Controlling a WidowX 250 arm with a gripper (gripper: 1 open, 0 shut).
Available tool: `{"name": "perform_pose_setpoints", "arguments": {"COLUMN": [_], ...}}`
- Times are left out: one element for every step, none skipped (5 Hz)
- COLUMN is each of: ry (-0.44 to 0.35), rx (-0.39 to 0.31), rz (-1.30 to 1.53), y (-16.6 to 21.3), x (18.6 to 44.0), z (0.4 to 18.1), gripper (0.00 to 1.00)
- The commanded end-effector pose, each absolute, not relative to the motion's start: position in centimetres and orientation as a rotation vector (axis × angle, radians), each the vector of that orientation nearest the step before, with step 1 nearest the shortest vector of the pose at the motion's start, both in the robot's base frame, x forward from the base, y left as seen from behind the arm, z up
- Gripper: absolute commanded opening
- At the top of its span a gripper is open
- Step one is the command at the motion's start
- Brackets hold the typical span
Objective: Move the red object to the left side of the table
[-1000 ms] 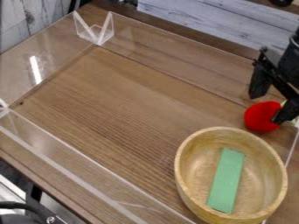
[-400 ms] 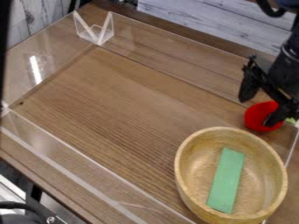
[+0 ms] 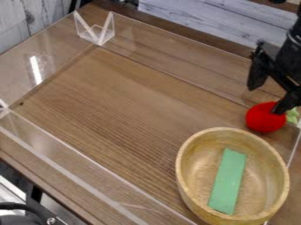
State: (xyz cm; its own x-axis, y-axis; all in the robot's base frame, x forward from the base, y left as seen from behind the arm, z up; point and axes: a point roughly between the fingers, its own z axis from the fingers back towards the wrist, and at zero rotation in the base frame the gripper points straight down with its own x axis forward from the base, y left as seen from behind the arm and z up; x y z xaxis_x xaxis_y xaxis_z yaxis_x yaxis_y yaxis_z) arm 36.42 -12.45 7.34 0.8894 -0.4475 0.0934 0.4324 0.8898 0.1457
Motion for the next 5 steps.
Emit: {"name": "perform_pose_setpoints", "arguments": {"ry": [-0.181, -0.178, -0.181, -0.198, -0.206], "rx": [0.099, 0.104, 0.109, 0.114, 0.115], "rz": [-0.514, -0.486, -0.458, -0.417, -0.393], "y": [-13.1, -13.3, -13.4, -12.8, -12.5], "x": [37.4, 36.7, 36.3, 35.9, 35.5], "z": [8.3, 8.3, 8.5, 10.5, 11.9], "gripper": [1.00, 1.00, 1.00, 1.00, 1.00]}}
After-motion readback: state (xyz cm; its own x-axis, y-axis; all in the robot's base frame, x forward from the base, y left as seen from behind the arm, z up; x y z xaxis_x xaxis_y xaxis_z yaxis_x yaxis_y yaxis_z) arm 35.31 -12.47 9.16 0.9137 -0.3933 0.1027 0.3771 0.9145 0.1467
